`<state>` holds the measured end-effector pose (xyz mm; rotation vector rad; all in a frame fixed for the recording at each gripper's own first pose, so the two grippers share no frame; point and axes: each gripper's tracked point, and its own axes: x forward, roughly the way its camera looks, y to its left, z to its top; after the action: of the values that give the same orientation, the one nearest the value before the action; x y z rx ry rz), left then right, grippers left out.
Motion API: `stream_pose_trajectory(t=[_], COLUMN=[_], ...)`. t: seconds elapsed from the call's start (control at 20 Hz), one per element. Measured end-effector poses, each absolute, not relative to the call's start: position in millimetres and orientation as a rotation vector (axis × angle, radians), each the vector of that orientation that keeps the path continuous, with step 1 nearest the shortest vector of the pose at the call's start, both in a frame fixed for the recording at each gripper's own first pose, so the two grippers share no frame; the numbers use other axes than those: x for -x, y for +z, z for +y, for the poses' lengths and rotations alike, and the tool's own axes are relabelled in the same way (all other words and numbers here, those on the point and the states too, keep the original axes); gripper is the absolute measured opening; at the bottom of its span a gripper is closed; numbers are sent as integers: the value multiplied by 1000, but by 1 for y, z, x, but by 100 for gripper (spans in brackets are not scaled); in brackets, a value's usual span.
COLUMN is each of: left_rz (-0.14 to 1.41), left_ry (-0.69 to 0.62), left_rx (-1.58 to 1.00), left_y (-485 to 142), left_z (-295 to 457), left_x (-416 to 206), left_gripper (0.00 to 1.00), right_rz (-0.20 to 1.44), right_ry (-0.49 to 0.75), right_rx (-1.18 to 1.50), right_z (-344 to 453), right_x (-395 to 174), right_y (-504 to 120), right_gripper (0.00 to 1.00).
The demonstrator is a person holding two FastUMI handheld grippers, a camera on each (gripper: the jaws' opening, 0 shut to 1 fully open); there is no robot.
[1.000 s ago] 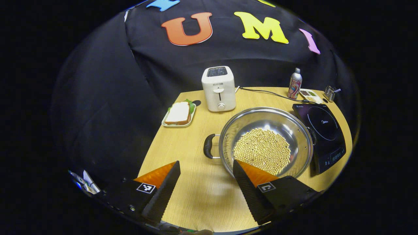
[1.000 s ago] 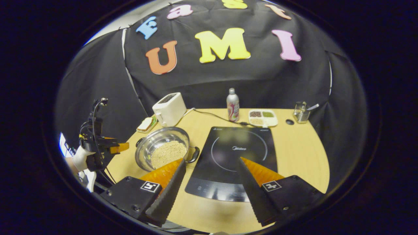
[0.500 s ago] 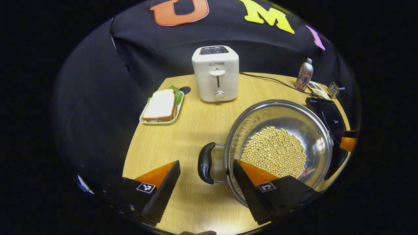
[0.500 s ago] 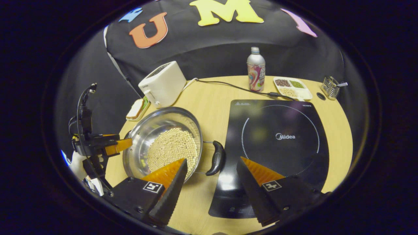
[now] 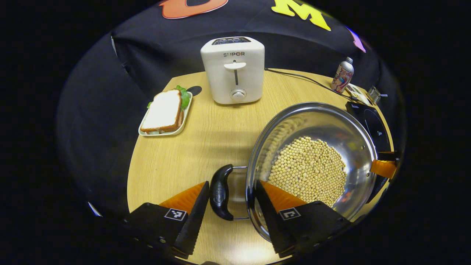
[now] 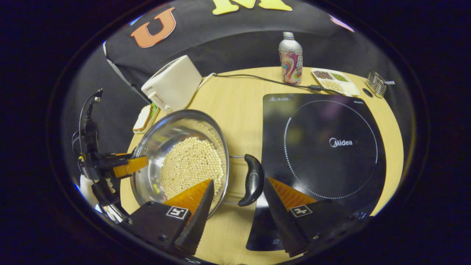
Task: First push the handle of the pot to place it horizontally, then grasp the pot with both hands and set it on the induction cooktop.
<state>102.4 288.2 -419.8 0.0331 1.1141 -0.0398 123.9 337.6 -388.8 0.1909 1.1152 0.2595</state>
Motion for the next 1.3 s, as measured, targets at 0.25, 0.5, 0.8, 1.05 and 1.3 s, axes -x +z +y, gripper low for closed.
stream_pose_trajectory(t=[0.25,0.5,0.8,1.05,1.3], left_rz=[1156,1172,1108,1052,1034], left_ry=[-56,-55,-44,-54,-110], left_rx=[-15,1,15,14,-4], left_y=[-423,-418,-387,-354,-340], left_z=[286,285,283,270,232], left_x=[-103,-102,-98,-98,-100], left_gripper=[69,74,61,61,61], right_rz=[1126,1159,1049,995,975], right_ry=[218,190,231,233,174], right_rx=[-189,-219,-168,-159,-194], right_z=[333,333,330,312,265], right_x=[-129,-131,-139,-140,-123], right_y=[-390,-390,-357,-329,-306], right_gripper=[67,59,54,51,51])
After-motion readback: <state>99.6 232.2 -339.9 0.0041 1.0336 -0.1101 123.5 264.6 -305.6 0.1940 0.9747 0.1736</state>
